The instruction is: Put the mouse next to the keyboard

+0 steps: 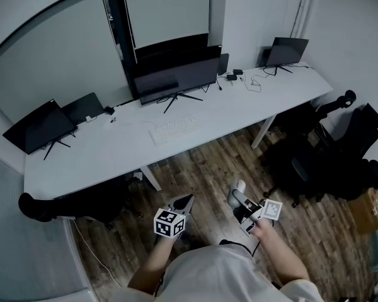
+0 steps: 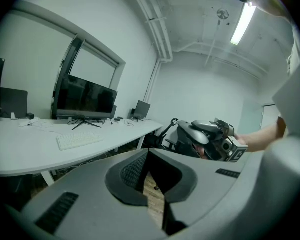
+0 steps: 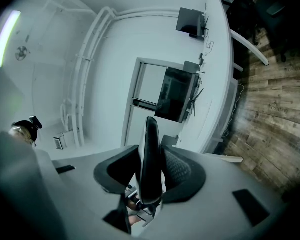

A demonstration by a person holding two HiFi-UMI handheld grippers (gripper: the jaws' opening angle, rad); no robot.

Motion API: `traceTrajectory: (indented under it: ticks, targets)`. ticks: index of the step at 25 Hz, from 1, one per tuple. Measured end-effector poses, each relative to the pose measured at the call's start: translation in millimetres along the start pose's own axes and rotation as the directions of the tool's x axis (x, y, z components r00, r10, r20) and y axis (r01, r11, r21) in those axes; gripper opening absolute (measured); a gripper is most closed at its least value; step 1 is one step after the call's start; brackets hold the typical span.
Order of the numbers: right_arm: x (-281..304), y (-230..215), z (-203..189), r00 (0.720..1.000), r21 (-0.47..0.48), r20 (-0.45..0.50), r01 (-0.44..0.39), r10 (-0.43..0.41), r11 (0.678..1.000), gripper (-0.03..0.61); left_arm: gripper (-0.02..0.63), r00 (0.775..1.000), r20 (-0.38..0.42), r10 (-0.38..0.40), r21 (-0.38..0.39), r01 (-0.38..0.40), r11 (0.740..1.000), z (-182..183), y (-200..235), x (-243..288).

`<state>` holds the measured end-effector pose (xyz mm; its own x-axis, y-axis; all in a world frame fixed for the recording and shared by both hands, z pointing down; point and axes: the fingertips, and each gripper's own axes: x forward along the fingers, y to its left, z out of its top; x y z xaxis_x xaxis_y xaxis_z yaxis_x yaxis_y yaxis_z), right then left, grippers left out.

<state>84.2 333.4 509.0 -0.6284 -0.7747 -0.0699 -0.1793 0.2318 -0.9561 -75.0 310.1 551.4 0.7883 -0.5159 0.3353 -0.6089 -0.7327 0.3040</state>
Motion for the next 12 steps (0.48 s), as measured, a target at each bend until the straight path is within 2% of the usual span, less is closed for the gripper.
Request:
traceTrajectory:
  ticks: [6, 12]
  targets:
    - [9.9, -3.2, -16.6, 1.0, -0.007, -0.009, 0.001, -0.001, 1.0, 0.15, 0.017, 1.0, 0.003, 0.0, -0.005, 0.0, 1.0, -6.0, 12.1, -13.2]
    - [22.5, -1.6, -15.9, 1.0, -0.005, -0.006, -0.014, 0.014, 1.0, 0.15, 0.017, 1.0, 0.004, 0.003, -0.012, -0.003, 1.0, -6.4, 21.0, -15.6]
